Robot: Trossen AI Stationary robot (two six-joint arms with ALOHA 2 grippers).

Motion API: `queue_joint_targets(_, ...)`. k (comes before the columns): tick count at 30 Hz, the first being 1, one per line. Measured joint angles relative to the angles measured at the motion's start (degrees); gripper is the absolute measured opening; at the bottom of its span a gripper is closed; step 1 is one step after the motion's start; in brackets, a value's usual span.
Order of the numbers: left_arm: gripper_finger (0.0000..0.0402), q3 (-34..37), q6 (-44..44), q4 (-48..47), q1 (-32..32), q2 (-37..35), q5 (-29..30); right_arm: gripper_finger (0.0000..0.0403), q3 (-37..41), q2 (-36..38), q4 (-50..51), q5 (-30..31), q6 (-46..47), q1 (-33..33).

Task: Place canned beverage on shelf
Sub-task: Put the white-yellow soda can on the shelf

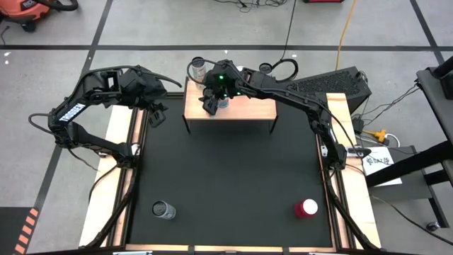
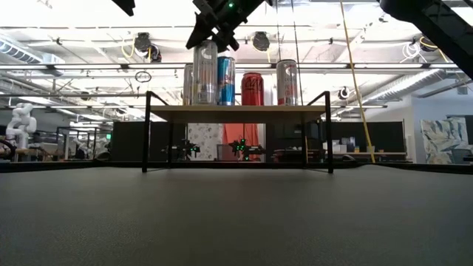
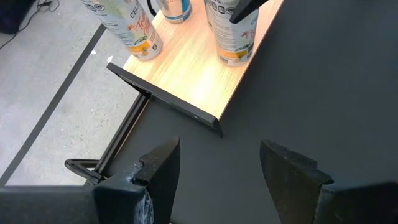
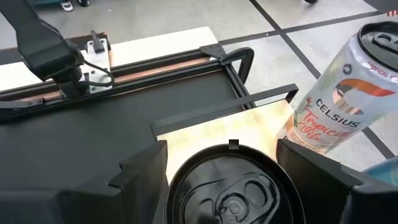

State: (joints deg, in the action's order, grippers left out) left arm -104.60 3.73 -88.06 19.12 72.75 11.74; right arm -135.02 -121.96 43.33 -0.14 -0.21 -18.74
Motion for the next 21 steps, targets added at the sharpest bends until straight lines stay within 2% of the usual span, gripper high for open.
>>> queue_joint_targets(16, 0.0216, 0.00, -0.04, -0.06, 0.02, 0.00, 0.01, 0.0282, 0.00, -0.02, -4.31, -0.04, -3.67, 0.00)
queue_joint_targets(21, 0.0216, 0.00, -0.02, -0.11, 0.00, 0.00, 0.00, 0.0282, 0.04, 1.49, -2.51, 0.19, -3.32, -0.02)
